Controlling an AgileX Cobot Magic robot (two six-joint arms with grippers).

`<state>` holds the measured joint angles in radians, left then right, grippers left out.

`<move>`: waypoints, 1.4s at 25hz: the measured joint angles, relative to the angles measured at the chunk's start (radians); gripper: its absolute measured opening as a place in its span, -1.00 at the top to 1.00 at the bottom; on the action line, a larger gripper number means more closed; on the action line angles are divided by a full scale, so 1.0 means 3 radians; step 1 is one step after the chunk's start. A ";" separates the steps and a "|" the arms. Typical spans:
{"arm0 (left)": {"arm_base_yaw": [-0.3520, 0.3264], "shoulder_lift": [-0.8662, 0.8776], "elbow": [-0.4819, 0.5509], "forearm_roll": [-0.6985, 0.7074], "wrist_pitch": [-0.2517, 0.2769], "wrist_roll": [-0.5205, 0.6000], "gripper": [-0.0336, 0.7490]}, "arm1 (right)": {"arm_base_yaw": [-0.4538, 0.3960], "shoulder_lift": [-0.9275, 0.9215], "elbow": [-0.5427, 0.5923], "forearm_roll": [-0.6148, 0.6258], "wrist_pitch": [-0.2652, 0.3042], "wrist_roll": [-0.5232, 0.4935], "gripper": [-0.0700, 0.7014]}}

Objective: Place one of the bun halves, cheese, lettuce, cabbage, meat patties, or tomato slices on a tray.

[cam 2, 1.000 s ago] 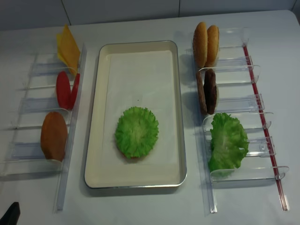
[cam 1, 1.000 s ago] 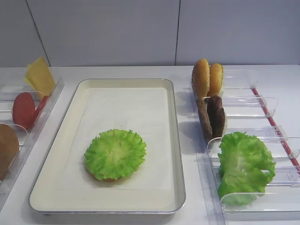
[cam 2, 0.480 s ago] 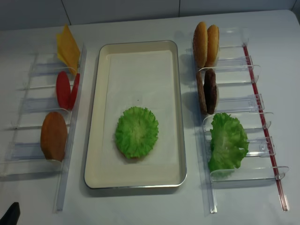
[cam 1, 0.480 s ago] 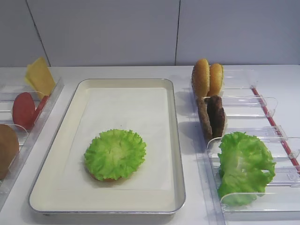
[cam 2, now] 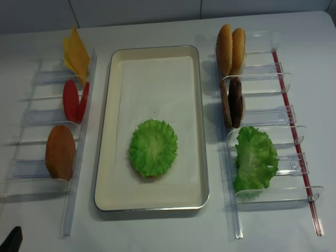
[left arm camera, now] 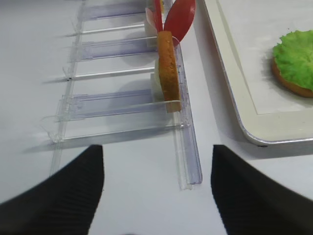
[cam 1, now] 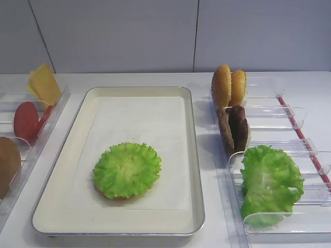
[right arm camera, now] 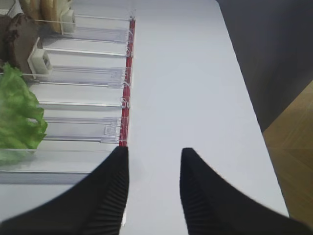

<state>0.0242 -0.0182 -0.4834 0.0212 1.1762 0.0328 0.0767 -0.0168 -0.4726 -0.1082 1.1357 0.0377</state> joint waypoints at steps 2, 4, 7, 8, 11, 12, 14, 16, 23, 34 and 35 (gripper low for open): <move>0.0000 0.0000 0.0000 0.0000 0.0000 0.0000 -0.21 | 0.0000 0.0000 0.0000 0.0000 0.0000 0.0000 0.08; 0.0000 0.0000 0.0000 0.0000 0.0000 0.0000 -0.21 | 0.0000 0.0000 0.0000 0.0000 0.0000 0.0000 0.10; 0.0000 0.0000 0.0000 0.0000 0.0000 0.0000 -0.21 | 0.0000 0.0000 0.0000 0.0046 0.0000 0.0000 0.10; 0.0000 0.0000 0.0000 0.0000 0.0000 0.0000 -0.21 | 0.0000 0.0000 0.0000 0.0046 0.0000 0.0000 0.09; 0.0000 0.0000 0.0000 0.0000 0.0000 0.0000 -0.21 | 0.0000 0.0000 0.0000 0.0053 0.0000 0.0000 0.03; 0.0000 0.0000 0.0000 0.0000 0.0000 0.0000 -0.21 | 0.0000 0.0000 0.0000 0.0065 0.0000 -0.0002 -0.01; 0.0000 0.0000 0.0000 0.0000 0.0000 0.0000 -0.21 | 0.0000 0.0000 0.0000 0.0099 0.0000 -0.0022 -0.09; 0.0000 0.0000 0.0000 0.0000 0.0000 0.0000 -0.21 | 0.0000 0.0000 0.0000 0.0146 0.0000 -0.0039 -0.16; 0.0000 0.0000 0.0000 0.0000 0.0000 0.0000 -0.21 | 0.0000 0.0000 0.0000 0.0173 -0.0006 -0.0053 -0.21; 0.0000 0.0000 0.0000 0.0000 0.0000 0.0000 -0.21 | 0.0000 0.0000 0.0000 0.0180 -0.0006 -0.0053 -0.21; 0.0000 0.0000 0.0000 0.0000 0.0000 0.0000 -0.21 | 0.0000 0.0000 0.0000 0.0180 -0.0006 -0.0053 -0.21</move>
<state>0.0242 -0.0182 -0.4834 0.0212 1.1762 0.0328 0.0767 -0.0168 -0.4726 -0.0542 1.1340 0.0219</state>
